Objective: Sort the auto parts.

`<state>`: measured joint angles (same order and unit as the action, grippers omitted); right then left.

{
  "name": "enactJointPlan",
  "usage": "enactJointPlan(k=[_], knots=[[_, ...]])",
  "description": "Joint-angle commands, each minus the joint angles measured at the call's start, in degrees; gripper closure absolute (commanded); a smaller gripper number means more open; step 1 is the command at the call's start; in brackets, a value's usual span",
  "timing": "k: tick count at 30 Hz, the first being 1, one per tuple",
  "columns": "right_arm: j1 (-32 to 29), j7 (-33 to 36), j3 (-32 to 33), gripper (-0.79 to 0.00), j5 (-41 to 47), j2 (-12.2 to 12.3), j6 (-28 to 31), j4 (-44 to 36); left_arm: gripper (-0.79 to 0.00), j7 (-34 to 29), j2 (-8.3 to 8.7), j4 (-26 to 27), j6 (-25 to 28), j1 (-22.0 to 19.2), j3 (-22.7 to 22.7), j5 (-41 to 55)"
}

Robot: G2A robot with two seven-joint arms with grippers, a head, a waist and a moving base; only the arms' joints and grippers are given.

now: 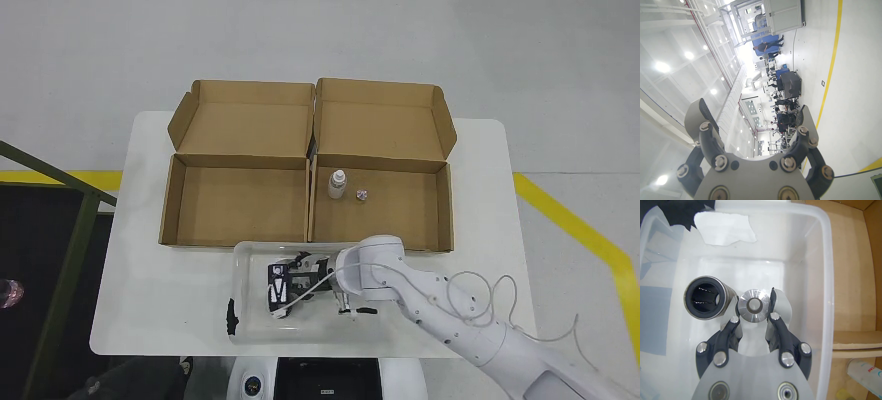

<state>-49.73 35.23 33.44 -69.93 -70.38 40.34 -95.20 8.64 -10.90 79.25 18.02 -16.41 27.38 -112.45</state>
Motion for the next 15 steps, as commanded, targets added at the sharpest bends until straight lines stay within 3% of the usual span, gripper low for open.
enactJointPlan(k=[1,15], knots=[[-0.5,-0.6,0.8,0.0,0.1,0.3,0.5,-1.2,-0.785,0.0,0.0,0.0,0.0,0.0,0.0,0.0],[-4.5,-5.2,7.2,0.0,-0.8,2.3,3.8,-11.5,-0.785,0.0,0.0,0.0,0.0,0.0,0.0,0.0]])
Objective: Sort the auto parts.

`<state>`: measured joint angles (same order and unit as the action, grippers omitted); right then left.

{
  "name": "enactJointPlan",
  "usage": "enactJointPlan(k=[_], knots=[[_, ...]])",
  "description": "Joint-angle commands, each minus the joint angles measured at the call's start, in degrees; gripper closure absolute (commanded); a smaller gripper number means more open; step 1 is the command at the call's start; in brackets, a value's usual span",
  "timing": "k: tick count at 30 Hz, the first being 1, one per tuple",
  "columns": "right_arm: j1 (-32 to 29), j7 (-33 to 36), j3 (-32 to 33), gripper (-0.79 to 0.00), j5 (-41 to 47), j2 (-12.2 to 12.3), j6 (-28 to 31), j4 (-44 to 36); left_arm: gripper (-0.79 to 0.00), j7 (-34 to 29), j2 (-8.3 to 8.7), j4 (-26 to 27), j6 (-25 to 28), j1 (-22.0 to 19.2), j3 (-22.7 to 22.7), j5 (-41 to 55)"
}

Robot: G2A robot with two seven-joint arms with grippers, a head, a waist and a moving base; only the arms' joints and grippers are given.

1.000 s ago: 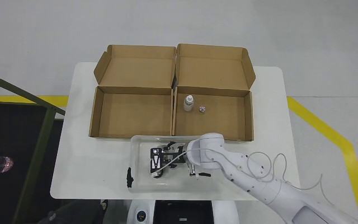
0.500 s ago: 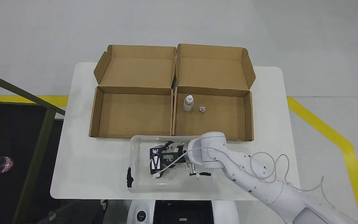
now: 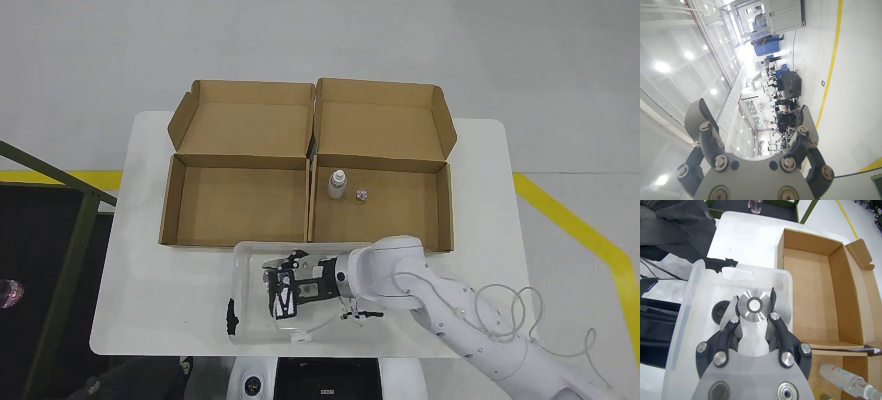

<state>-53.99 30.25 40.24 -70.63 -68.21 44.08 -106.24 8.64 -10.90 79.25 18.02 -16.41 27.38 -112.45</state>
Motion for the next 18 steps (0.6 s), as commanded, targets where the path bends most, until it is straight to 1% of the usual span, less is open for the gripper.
enactJointPlan(k=[1,7,18], knots=[[-0.5,-0.6,0.9,0.0,-0.1,0.2,0.2,-0.9,-0.785,0.0,0.0,0.0,0.0,0.0,0.0,0.0],[-1.4,-2.0,3.4,0.0,-0.1,0.8,0.8,-2.8,-0.785,0.0,0.0,0.0,0.0,0.0,0.0,0.0],[-1.3,-3.6,6.7,0.0,0.6,1.2,0.7,-5.6,-0.785,0.0,0.0,0.0,0.0,0.0,0.0,0.0]])
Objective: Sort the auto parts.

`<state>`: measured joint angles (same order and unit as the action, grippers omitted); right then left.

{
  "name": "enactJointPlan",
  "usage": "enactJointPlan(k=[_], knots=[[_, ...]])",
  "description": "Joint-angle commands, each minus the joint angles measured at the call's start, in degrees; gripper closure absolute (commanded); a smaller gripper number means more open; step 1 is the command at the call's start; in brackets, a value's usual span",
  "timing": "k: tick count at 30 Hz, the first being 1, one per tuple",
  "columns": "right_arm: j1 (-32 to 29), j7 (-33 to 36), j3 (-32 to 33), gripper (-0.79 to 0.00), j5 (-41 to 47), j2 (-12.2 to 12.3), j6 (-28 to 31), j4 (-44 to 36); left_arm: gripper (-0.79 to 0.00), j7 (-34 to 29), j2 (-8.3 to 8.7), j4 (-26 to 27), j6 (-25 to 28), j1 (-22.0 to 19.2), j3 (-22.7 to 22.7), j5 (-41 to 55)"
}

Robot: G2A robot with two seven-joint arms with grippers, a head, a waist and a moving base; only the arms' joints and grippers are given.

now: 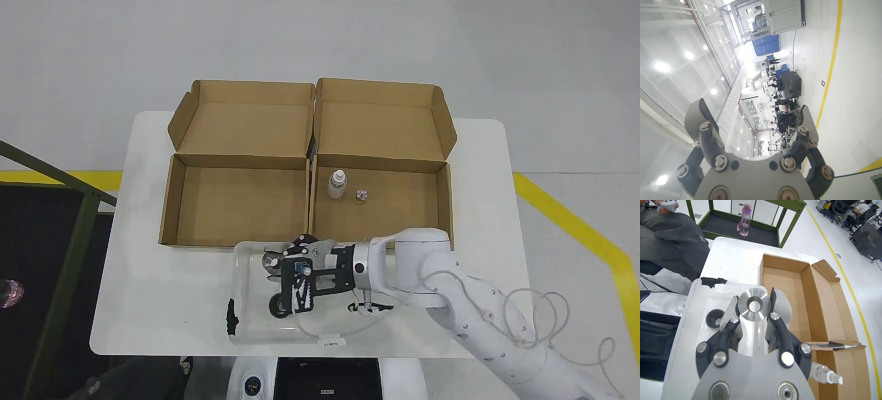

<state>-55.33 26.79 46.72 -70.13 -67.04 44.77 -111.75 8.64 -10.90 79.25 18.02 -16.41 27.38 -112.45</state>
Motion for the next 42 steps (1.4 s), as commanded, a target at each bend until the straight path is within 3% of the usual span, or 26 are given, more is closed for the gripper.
enactJointPlan(k=[1,18,28,42], knots=[[0.2,-0.2,0.4,0.0,0.1,0.0,-0.1,-0.1,-0.785,0.0,0.0,0.0,0.0,0.0,0.0,0.0],[5.0,-2.7,-0.3,0.0,1.1,-1.3,-2.7,4.2,-0.785,0.0,0.0,0.0,0.0,0.0,0.0,0.0],[11.3,-3.7,-3.0,0.0,3.3,-3.4,-4.9,13.1,-0.785,0.0,0.0,0.0,0.0,0.0,0.0,0.0],[21.6,-1.2,-9.9,0.0,7.2,-8.2,-7.9,28.1,-0.785,0.0,0.0,0.0,0.0,0.0,0.0,0.0]])
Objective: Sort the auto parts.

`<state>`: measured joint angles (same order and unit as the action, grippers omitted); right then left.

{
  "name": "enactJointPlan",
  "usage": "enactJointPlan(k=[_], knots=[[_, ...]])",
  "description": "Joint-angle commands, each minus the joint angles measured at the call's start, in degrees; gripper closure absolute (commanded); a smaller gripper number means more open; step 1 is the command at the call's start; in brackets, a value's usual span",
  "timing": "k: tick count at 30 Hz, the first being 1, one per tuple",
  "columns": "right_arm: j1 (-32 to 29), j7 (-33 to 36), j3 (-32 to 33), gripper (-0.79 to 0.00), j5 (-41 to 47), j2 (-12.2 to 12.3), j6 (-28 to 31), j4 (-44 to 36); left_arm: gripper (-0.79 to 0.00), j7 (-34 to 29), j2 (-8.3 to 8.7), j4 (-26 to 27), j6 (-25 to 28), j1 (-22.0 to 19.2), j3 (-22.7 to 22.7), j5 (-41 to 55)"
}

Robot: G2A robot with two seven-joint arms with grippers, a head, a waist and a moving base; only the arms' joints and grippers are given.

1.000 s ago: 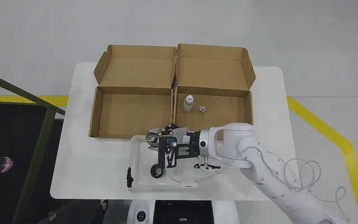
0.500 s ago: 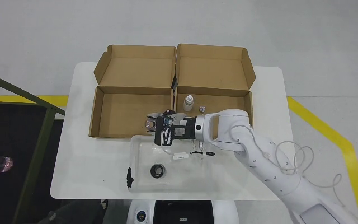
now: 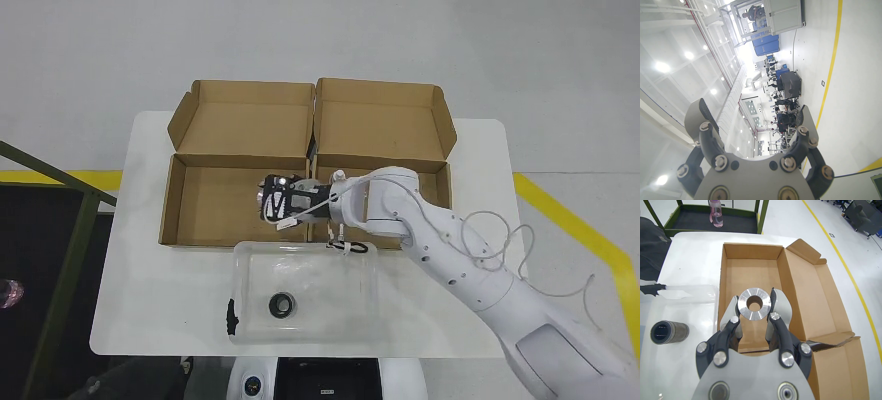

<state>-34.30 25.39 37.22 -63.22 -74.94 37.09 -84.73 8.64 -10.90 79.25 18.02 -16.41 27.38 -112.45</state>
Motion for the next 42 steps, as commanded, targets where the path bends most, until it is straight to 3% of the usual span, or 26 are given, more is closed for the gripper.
enactJointPlan(k=[1,19,35,42], knots=[[1.3,0.5,-0.8,0.0,0.4,-0.7,-0.4,2.1,-0.785,0.0,0.0,0.0,0.0,0.0,0.0,0.0],[10.1,3.0,-8.6,0.0,1.0,-7.9,-3.3,20.0,-0.785,0.0,0.0,0.0,0.0,0.0,0.0,0.0],[12.5,4.0,-11.1,0.0,-1.1,-12.4,-4.3,30.0,-0.785,0.0,0.0,0.0,0.0,0.0,0.0,0.0],[12.9,4.3,-11.3,-0.117,-2.4,-13.6,-4.0,32.5,-0.785,0.0,0.0,0.0,0.0,0.0,0.0,0.0]])
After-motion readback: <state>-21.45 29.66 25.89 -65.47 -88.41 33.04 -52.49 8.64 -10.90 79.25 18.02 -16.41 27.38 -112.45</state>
